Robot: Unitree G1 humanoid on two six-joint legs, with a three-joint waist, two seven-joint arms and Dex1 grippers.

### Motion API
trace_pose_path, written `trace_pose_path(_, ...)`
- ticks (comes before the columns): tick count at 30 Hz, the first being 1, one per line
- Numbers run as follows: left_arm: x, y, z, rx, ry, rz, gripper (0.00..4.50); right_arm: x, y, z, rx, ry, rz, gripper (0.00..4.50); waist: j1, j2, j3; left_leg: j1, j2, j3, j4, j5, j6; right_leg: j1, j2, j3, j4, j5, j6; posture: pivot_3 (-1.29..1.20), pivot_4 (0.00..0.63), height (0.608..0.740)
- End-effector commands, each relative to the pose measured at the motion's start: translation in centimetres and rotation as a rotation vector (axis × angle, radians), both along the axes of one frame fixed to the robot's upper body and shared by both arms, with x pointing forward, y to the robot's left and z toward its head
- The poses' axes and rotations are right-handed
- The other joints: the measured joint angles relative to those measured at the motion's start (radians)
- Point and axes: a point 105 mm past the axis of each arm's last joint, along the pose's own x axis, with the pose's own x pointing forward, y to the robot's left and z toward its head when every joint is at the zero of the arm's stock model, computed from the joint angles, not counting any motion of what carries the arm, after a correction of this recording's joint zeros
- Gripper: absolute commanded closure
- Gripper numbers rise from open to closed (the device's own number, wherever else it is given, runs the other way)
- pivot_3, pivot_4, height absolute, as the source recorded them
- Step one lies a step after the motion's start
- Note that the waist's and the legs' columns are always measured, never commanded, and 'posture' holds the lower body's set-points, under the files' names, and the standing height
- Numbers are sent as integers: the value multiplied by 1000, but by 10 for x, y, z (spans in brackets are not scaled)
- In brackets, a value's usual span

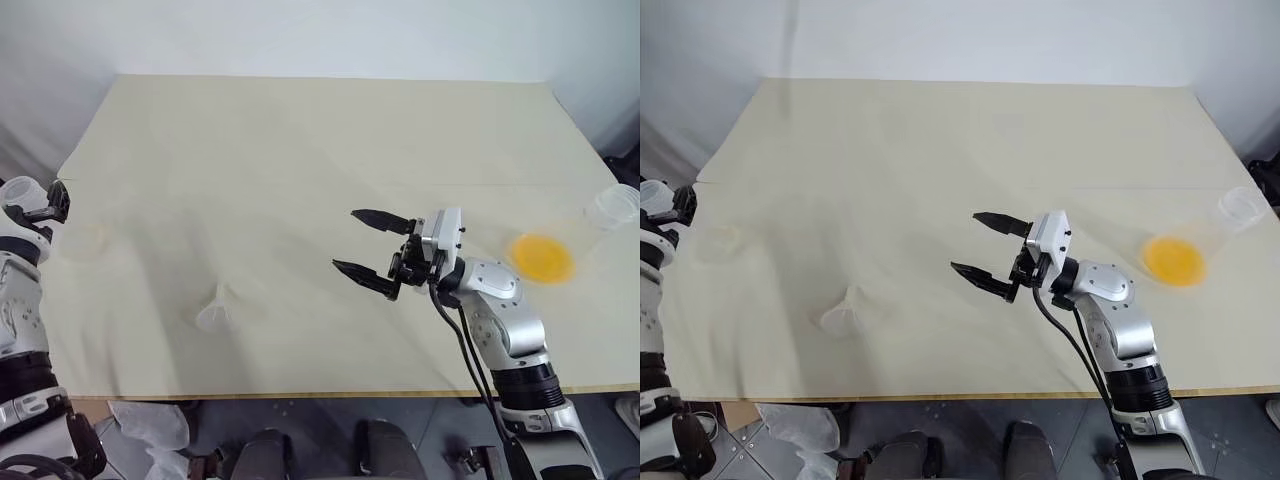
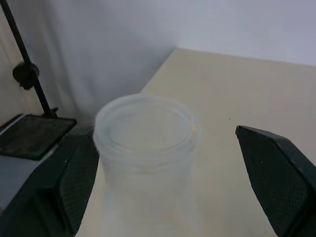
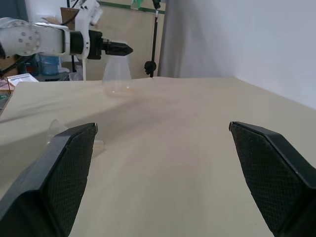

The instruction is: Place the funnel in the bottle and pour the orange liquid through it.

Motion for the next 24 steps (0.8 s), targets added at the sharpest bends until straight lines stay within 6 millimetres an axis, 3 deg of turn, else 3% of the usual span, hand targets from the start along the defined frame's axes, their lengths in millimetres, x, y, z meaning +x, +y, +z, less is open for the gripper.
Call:
trace_pose_path(1, -1, 7, 15, 49, -11, 17, 0, -6, -1, 13, 31, -52, -2, 22, -1, 0, 0, 0, 0, 0, 0, 0, 0, 0, 0, 0, 0, 0, 0, 0, 150, 740)
trace_pose_path(5, 1, 7, 14, 43, -2, 12, 818, -6, -2, 13, 40, -56, -18, 0, 0, 0, 0, 0, 0, 0, 0, 0, 0, 0, 0, 0, 0, 0, 0, 0, 150, 740)
trace_pose_path(9, 2, 9, 12, 48, 15, 17, 2060, -7, -3, 13, 46, -58, -29, 0, 1, 0, 0, 0, 0, 0, 0, 0, 0, 0, 0, 0, 1, 0, 0, 0, 150, 740)
trace_pose_path(13, 7, -7, 29, 55, -100, -73, 2139, -7, -5, 13, 52, -66, -47, 0, 2, 0, 0, 0, 0, 0, 0, 0, 0, 0, 0, 0, 1, 0, 0, 0, 150, 740)
trace_pose_path(18, 15, -59, 66, 105, -311, -346, 2139, -7, -20, 14, 43, -87, -112, 0, 5, -1, 0, -3, -1, -3, 2, 0, 0, 0, -1, -2, 1, 0, 0, 0, 150, 740)
trace_pose_path(21, 25, -131, 81, 150, -339, -698, 2139, -11, -50, 8, -11, -81, -205, 0, 14, -1, 0, -7, -2, -4, 3, 0, 0, -1, -1, -5, 1, 0, 0, 0, 150, 740)
trace_pose_path(24, 26, -214, 64, 169, -212, -1121, 2139, -19, -83, -2, -76, -53, -306, 0, 29, -1, 0, -9, -2, -2, 4, 0, 0, -1, -1, -7, 1, 0, 0, 0, 150, 740)
